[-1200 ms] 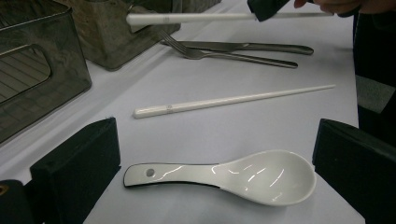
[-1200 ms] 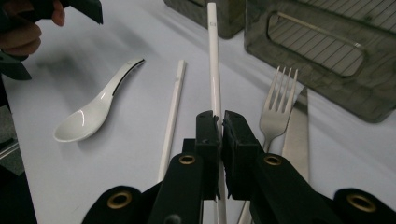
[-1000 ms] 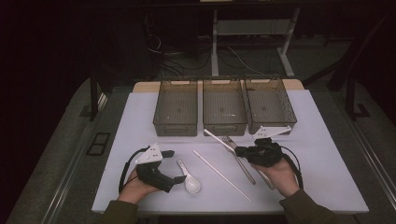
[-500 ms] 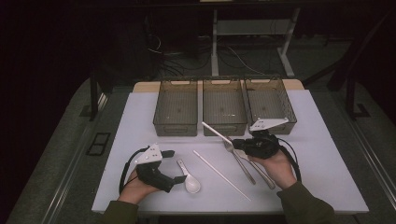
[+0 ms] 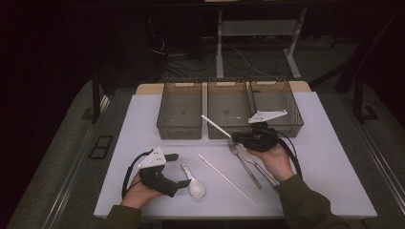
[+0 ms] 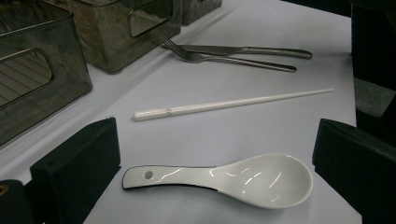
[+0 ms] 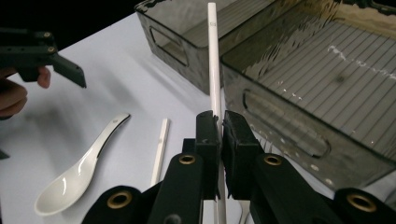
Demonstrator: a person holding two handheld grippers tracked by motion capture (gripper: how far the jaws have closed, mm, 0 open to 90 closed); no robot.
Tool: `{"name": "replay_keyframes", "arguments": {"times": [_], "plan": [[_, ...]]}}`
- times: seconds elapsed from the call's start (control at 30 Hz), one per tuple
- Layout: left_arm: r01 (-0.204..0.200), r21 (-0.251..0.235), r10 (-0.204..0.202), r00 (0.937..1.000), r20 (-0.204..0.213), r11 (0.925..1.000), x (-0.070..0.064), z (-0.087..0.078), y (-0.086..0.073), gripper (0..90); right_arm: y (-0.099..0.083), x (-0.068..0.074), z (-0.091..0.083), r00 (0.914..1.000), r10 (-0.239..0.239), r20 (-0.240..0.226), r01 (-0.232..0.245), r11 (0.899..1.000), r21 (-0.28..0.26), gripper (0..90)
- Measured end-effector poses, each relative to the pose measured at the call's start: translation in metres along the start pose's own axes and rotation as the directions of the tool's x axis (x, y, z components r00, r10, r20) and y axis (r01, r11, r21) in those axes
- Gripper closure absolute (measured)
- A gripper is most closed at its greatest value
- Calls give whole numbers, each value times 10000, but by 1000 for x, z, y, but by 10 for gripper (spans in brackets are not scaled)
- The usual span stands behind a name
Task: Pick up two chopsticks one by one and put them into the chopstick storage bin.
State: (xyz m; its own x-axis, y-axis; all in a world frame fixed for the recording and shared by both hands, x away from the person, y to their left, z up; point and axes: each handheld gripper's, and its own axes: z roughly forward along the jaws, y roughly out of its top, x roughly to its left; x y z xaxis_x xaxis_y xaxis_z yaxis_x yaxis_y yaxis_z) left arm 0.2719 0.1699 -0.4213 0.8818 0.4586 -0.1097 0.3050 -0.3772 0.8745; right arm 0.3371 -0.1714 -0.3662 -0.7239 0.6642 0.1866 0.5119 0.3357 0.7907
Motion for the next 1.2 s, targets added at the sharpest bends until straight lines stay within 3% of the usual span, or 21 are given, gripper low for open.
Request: {"name": "replay_keyframes", "arguments": {"times": [1.2], "plan": [[-55,21,55,10000,22,10000,-3,0,0,0,78,7,63,9995,-63,311,56,9997,222,851]]}}
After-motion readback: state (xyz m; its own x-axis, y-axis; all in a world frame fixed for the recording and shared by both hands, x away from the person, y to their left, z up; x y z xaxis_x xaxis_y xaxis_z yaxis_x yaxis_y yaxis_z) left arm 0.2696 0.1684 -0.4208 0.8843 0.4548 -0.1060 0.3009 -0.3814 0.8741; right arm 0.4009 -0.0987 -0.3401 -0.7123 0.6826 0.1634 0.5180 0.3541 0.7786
